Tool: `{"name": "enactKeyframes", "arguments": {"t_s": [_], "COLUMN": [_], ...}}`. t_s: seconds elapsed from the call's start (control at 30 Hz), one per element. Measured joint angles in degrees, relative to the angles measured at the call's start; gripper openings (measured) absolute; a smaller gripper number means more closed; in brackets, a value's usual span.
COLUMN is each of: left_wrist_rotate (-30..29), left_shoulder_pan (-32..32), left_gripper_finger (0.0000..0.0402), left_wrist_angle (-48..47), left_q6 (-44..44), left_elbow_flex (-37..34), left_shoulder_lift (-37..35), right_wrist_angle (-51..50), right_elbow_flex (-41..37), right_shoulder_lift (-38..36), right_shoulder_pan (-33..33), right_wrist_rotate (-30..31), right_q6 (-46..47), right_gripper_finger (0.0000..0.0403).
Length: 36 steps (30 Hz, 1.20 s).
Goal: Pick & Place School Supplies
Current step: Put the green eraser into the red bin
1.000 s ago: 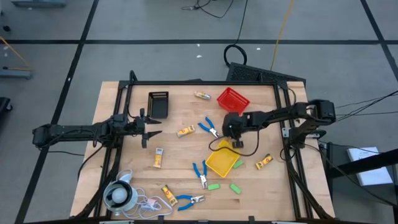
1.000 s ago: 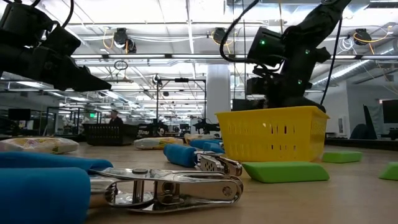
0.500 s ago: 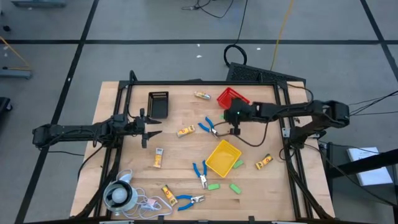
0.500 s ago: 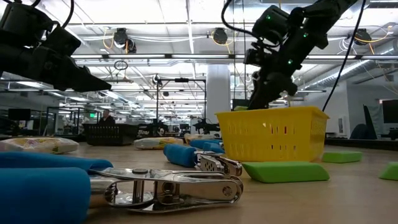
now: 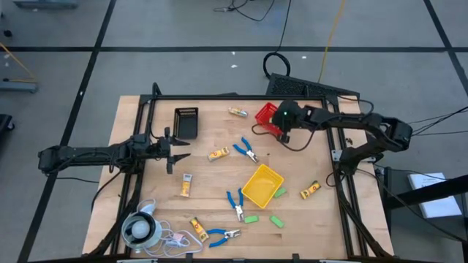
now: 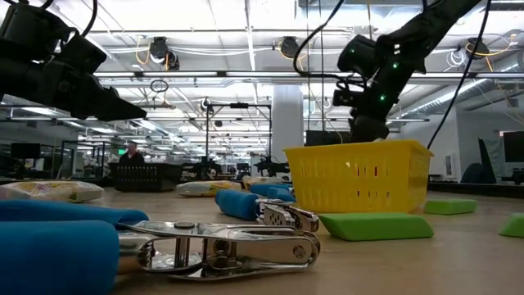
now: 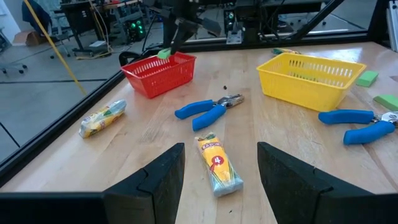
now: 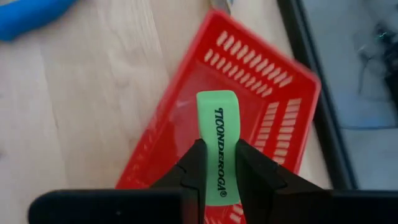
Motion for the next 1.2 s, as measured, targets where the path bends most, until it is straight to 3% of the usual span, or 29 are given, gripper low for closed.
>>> {"name": "enactKeyframes", "arguments": {"t_s": [0.1, 0.3, 0.43, 0.57, 0.73, 1.0, 1.2], "left_wrist_rotate": [0.0, 0.0, 0.0, 0.0, 0.0, 0.0, 0.0], "left_shoulder_pan": [0.0, 0.0, 0.0, 0.0, 0.0, 0.0, 0.0], "left_gripper_finger": [0.0205, 0.0205, 0.0204, 0.0204, 0.0205, 0.0205, 0.0205], "left_wrist_angle": [0.0, 0.0, 0.0, 0.0, 0.0, 0.0, -0.1], "left_q6": [0.0, 0.1, 0.2, 0.4, 0.4, 0.4, 0.0], "left_elbow_flex": [0.0, 0.0, 0.0, 0.0, 0.0, 0.0, 0.0], "left_shoulder_lift": [0.0, 0.0, 0.0, 0.0, 0.0, 0.0, 0.0], "right_wrist_angle": [-1.4, 0.6, 0.8, -0.2, -4.5, -14.1, -22.1], "right_elbow_flex": [0.0, 0.0, 0.1, 0.1, 0.1, 0.1, 0.0], "right_shoulder_lift": [0.4, 0.4, 0.4, -0.4, -4.1, -11.2, -11.7], "right_shoulder_pan": [-1.2, -1.7, -1.9, -0.6, 5.9, 24.7, 38.8], "right_wrist_rotate": [-1.3, 0.2, 0.4, 0.3, 0.3, 3.8, 6.4], "right_q6": [0.4, 1.7, 3.5, 4.4, 6.3, 20.7, 36.5], "right_gripper_finger": [0.0060, 0.0202, 0.0251, 0.0253, 0.0241, 0.0235, 0.0235]}}
